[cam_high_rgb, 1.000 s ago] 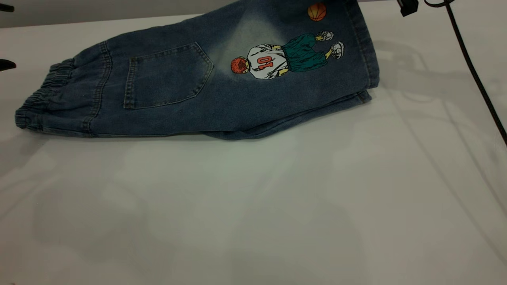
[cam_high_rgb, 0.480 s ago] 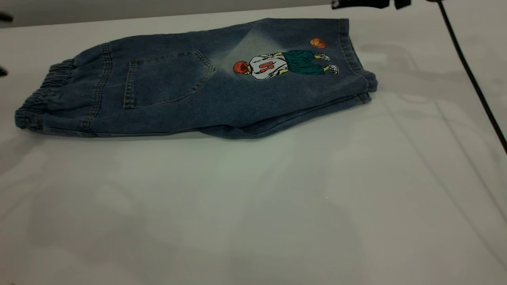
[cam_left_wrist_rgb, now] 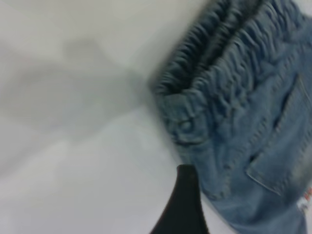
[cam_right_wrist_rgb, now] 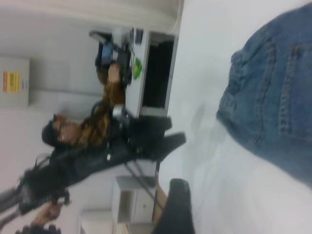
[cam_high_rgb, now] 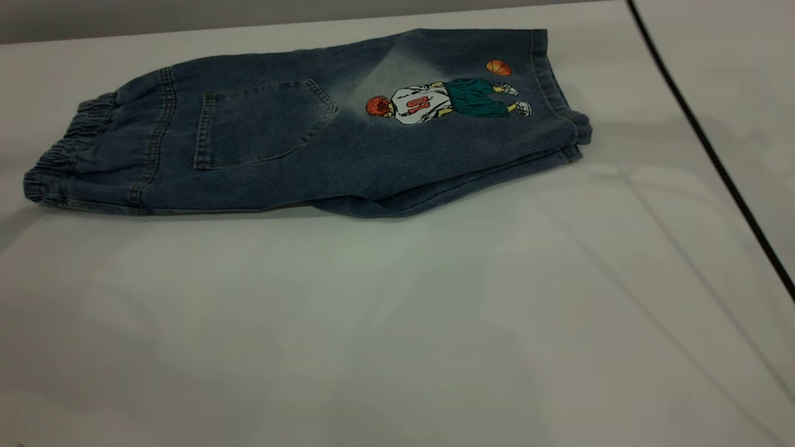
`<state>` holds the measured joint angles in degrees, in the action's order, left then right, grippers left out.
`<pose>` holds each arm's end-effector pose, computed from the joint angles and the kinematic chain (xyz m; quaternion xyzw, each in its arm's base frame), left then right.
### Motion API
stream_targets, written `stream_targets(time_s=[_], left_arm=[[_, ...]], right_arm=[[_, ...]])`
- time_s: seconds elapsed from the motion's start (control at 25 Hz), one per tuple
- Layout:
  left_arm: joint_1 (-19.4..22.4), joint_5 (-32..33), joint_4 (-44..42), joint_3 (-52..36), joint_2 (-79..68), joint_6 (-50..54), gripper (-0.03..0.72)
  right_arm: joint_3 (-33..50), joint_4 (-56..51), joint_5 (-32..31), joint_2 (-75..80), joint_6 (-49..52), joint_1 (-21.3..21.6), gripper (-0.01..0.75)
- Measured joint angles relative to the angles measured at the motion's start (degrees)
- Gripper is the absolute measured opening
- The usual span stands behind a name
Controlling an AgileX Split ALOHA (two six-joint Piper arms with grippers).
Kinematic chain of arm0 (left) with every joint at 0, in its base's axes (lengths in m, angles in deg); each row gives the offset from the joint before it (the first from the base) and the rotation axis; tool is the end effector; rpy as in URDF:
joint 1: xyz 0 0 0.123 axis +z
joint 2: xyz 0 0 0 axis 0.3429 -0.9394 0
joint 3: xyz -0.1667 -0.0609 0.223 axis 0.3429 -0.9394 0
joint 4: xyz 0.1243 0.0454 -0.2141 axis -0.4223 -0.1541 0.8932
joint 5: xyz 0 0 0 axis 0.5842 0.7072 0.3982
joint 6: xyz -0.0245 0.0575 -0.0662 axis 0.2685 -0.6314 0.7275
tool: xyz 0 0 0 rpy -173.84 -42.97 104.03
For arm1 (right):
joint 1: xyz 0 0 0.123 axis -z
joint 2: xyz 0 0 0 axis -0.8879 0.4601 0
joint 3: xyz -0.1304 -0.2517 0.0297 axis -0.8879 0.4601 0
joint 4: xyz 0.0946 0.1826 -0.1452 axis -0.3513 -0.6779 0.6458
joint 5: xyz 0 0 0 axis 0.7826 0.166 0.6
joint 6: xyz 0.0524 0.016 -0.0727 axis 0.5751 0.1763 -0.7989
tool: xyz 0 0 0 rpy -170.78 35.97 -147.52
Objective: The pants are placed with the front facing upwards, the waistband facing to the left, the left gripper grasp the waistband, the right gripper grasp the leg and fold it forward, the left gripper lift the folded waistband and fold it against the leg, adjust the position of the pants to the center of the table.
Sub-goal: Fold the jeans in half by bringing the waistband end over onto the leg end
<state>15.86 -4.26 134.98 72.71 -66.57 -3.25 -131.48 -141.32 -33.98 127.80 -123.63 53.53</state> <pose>0.2848 0.1285 0.1124 -0.3890 0.8348 -0.3487 0.1736 0.4210 0.1522 0.1754 -0.0447 0.7855 0.6023 0.1353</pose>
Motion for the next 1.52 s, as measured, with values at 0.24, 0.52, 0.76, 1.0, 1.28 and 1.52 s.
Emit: stream_targets(time_s=[0.24, 0.52, 0.76, 1.0, 1.28, 1.52], left_arm=[[0.0, 9.9, -2.7, 9.4, -7.7, 3.1, 0.571], [0.0, 11.1, -15.5, 15.5, -10.3, 12.1, 0.544], [-1.5, 10.0, -18.9, 15.5, -13.1, 12.9, 0.543], [-6.1, 4.9, -18.3, 17.4, -16.2, 12.7, 0.542], [-8.9, 1.1, -15.2, 20.0, -18.9, 14.5, 0.542], [-11.5, -1.2, -12.8, 20.1, -20.4, 14.6, 0.527]], right_arm=[[0.0, 0.0, 0.0, 0.0, -1.2, -3.7, 0.570], [0.0, 0.1, 0.2, 0.0, -1.2, -3.6, 0.570], [0.0, 0.2, 1.3, 0.0, -1.3, -3.5, 0.570], [0.0, 1.3, 1.4, 0.0, -1.5, -3.5, 0.570], [0.0, 2.3, 1.7, 0.0, -1.4, -3.5, 0.570], [0.0, 2.5, 2.4, 0.0, -1.4, -3.6, 0.570]])
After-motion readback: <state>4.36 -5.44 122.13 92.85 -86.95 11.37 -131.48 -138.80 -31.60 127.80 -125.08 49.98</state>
